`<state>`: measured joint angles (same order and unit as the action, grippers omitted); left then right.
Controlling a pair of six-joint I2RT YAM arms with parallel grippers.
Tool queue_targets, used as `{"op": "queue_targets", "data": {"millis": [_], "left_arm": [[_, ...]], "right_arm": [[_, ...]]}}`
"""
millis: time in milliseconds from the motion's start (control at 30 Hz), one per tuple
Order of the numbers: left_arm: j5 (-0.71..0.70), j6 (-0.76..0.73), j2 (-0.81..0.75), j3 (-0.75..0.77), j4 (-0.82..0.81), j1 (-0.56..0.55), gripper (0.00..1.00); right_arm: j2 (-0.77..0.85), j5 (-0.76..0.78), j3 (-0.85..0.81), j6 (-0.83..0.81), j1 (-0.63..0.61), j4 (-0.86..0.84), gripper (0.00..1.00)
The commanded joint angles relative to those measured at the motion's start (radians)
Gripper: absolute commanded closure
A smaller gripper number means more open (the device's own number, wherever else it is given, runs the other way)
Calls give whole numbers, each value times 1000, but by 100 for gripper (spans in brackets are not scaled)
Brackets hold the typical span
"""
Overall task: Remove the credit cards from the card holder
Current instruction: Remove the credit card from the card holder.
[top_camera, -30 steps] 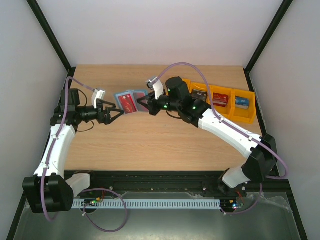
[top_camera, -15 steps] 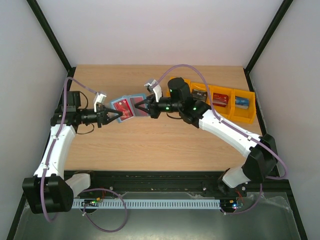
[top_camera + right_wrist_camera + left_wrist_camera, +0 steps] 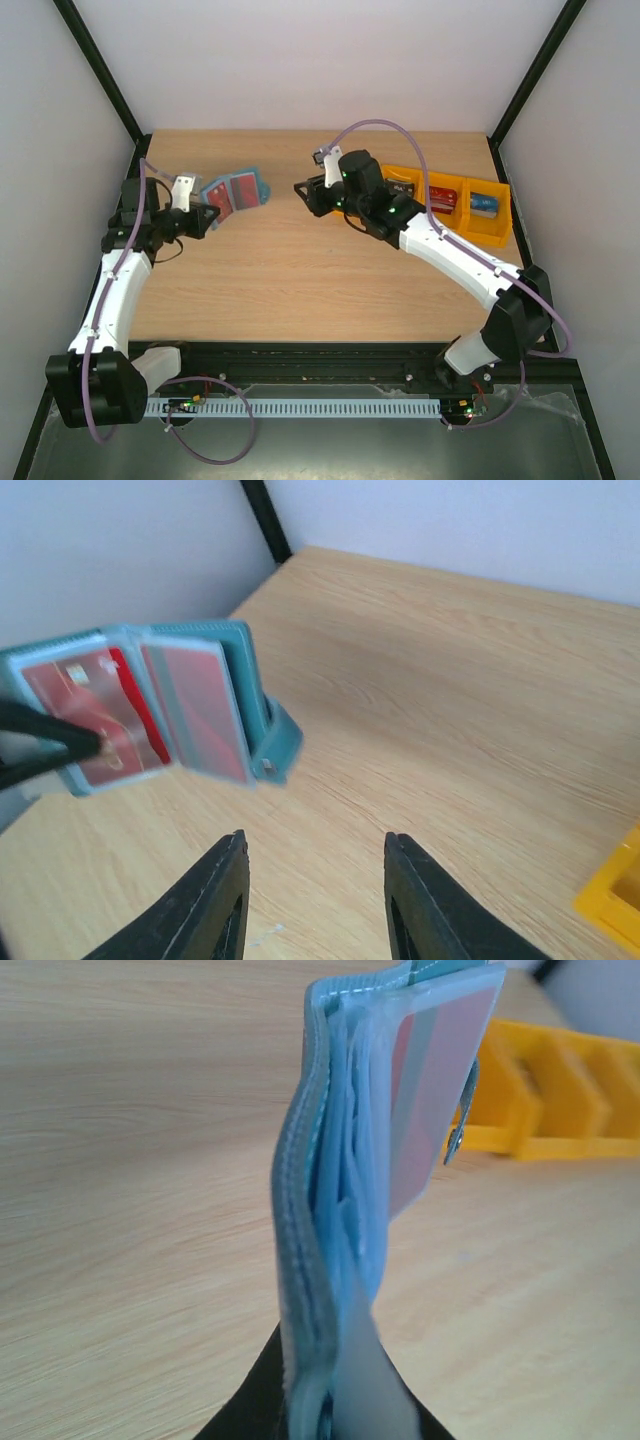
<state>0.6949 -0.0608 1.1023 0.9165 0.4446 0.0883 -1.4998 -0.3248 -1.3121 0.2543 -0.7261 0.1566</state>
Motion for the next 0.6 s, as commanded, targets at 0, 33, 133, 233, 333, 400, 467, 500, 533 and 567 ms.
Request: {"op": "queue_targets", "data": {"millis": [0, 33, 133, 233, 333, 400, 467, 500, 533, 567], "left_arm": [[-277, 38, -6, 1, -62, -8, 98], [-270, 39, -4, 0, -62, -10, 98], [-233, 42, -2, -5, -64, -16, 98], [-133, 44, -4, -5, -61, -18, 98], [28, 41, -8, -5, -52, -19, 98], [127, 40, -10, -5, -46, -21, 98], [202, 32, -10, -2, -36, -21, 98], [237, 26, -11, -1, -30, -21, 98], [269, 20, -12, 0, -25, -21, 98], [305, 14, -12, 2, -20, -21, 98]], "right_arm": [[24, 149, -15, -60, -60, 29, 66], [30, 111, -7, -91, -82, 7, 67], [26, -102, 5, -144, -134, -53, 68], [-19, -299, 1, -102, -148, -122, 72], [-45, -377, 9, -38, -147, -216, 76], [-58, -391, 12, -15, -146, -254, 77], [-75, -391, 3, -5, -147, -257, 78], [-83, -388, -4, -4, -146, -252, 79], [-89, -385, -10, -5, -146, -246, 79], [-95, -384, -11, -5, -145, -244, 79]]}}
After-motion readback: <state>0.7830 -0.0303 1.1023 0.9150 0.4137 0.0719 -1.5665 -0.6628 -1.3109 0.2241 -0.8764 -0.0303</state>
